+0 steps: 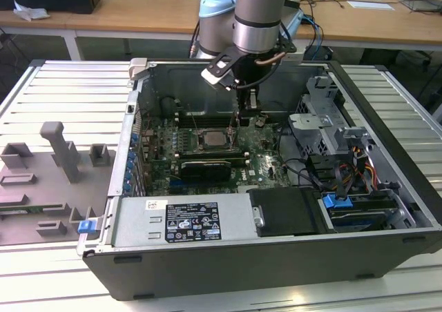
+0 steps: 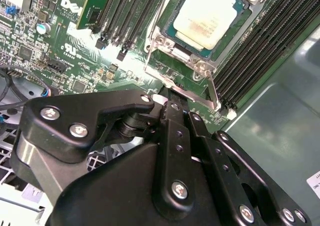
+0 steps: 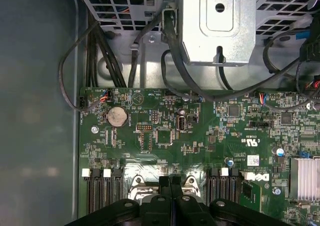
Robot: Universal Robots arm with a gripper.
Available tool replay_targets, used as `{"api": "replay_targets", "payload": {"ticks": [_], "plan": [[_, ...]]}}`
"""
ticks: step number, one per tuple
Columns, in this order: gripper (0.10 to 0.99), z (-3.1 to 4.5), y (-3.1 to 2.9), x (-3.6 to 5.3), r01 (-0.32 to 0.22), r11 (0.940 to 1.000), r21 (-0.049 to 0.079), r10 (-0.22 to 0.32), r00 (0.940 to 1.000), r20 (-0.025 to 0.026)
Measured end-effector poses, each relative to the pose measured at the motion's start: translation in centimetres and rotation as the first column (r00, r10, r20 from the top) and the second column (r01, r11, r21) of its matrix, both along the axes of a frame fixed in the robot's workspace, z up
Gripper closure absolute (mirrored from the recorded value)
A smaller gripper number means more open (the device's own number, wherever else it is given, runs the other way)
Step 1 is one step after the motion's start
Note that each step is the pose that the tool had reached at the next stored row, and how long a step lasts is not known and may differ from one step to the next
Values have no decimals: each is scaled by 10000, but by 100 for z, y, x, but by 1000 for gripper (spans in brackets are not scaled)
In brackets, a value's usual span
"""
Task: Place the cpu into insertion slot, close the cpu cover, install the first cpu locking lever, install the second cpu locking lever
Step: 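Close the cpu cover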
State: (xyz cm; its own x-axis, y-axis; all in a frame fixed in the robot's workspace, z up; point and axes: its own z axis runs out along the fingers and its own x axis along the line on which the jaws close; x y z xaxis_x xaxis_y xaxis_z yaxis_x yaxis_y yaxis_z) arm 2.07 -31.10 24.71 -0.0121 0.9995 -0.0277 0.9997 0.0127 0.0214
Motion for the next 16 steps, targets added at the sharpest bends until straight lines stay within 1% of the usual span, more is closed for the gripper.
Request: {"api": "replay_targets", "payload": {"ticks": [16], "plan": [[980,0,0,-44,0,10000,0,0,10000,0]]}}
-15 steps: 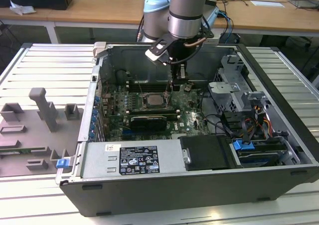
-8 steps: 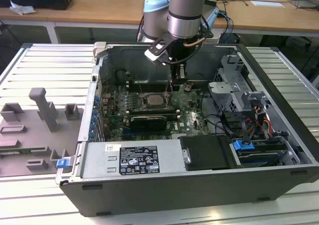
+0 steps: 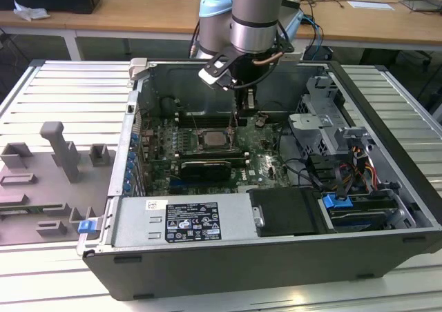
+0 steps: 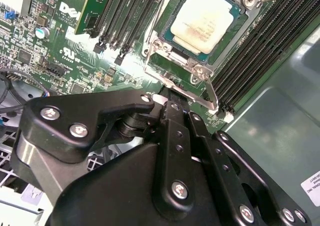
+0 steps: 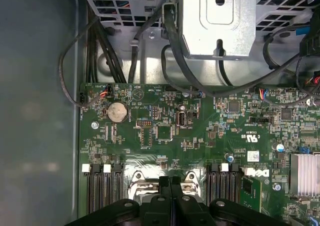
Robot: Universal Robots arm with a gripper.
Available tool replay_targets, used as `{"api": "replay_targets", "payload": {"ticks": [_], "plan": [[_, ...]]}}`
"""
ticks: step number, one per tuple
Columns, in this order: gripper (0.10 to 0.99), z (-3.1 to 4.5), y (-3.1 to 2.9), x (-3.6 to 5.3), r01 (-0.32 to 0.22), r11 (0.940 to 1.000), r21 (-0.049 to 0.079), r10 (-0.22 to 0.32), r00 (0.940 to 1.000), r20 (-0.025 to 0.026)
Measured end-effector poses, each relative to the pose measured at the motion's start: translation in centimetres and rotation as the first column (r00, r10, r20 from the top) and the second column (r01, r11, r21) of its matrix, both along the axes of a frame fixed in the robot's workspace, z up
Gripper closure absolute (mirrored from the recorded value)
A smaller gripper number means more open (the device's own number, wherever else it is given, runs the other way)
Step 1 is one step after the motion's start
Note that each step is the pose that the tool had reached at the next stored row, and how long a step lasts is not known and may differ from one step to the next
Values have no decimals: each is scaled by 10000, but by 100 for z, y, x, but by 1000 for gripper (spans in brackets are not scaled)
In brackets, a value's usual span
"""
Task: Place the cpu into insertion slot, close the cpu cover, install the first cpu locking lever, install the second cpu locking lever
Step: 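Close the cpu cover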
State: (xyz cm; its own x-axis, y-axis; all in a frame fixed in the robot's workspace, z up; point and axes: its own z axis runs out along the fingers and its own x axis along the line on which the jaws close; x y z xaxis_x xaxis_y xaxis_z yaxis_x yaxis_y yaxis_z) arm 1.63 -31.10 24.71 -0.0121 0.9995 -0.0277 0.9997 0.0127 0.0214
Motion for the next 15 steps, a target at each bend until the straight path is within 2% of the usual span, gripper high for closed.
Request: {"api": "replay_targets", "payload": {"ticks": [15], "plan": [[980,0,0,-30,0,10000,1,0,10000,0]]}}
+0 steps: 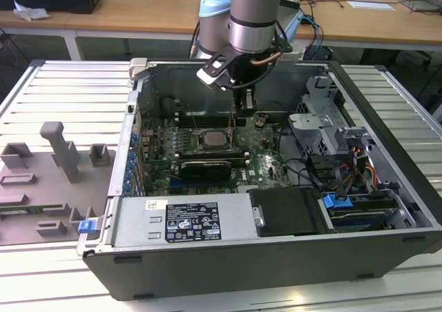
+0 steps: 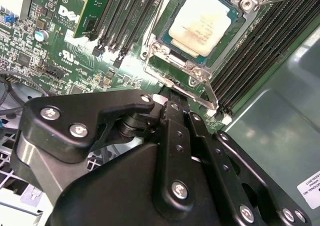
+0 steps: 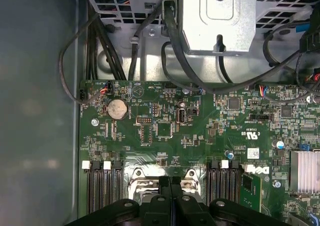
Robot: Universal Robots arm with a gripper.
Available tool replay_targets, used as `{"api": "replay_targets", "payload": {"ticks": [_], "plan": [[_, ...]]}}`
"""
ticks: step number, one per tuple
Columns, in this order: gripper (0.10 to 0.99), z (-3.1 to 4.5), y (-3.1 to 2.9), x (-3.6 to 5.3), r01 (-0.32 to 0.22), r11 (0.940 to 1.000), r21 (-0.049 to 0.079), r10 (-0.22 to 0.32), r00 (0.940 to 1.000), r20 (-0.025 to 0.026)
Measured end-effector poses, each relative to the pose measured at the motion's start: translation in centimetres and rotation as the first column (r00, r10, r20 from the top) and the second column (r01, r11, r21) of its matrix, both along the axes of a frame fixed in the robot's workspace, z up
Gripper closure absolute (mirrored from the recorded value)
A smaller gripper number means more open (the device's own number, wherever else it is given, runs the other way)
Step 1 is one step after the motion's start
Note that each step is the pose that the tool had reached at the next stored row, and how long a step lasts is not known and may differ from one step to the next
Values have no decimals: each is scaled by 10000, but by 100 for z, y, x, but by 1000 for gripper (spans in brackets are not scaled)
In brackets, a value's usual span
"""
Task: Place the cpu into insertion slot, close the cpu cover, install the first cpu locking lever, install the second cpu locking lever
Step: 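Close the cpu cover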
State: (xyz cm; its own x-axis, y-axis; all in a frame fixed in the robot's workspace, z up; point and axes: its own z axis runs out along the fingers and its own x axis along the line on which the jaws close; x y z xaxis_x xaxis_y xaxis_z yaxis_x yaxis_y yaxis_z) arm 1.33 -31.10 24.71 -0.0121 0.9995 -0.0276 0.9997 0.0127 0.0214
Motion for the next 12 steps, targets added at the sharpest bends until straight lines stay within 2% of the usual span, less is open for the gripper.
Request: {"api": "replay_targets", "payload": {"ticks": [12], "plan": [[980,0,0,-25,0,10000,-1,0,10000,0]]}}
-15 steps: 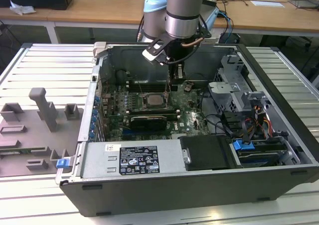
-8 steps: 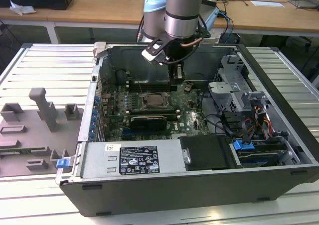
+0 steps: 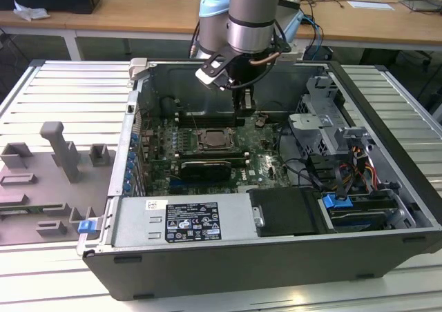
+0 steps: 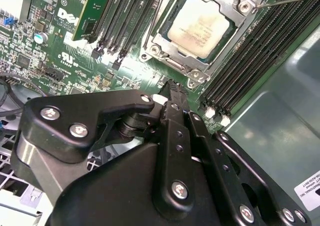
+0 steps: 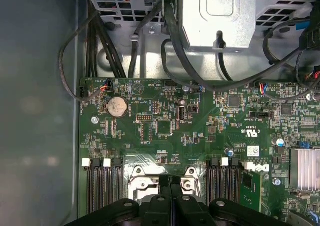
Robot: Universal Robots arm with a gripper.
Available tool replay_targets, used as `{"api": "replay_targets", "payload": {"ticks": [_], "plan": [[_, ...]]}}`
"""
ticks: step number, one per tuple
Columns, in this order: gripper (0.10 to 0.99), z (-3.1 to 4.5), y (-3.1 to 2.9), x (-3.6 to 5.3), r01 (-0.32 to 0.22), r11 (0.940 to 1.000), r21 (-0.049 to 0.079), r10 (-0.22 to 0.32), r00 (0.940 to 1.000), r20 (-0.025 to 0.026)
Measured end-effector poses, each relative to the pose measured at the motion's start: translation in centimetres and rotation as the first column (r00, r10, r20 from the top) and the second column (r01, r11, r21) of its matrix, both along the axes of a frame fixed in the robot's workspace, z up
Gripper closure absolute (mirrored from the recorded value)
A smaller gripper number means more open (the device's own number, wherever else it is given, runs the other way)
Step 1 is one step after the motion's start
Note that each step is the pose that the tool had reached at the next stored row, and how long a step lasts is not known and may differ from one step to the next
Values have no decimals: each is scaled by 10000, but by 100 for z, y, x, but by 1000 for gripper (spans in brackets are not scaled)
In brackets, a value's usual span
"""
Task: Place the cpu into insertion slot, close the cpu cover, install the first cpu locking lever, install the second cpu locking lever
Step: 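Close the cpu cover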
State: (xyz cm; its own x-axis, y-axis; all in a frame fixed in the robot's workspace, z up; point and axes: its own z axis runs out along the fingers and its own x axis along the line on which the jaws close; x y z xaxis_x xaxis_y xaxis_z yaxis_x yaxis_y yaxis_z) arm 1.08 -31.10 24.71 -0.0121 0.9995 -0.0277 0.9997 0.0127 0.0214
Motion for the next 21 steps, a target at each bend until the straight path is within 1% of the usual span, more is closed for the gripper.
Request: {"api": "replay_targets", "payload": {"ticks": [6,14,16,20,21], "plan": [[980,0,0,-28,-1,10000,0,1,10000,0],[980,-2,0,-147,-2,10000,0,2,10000,0],[980,-4,0,-196,0,10000,1,0,10000,1],[980,-4,0,-248,-2,10000,1,2,10000,0],[980,-4,0,-275,-1,10000,0,1,10000,0]]}}
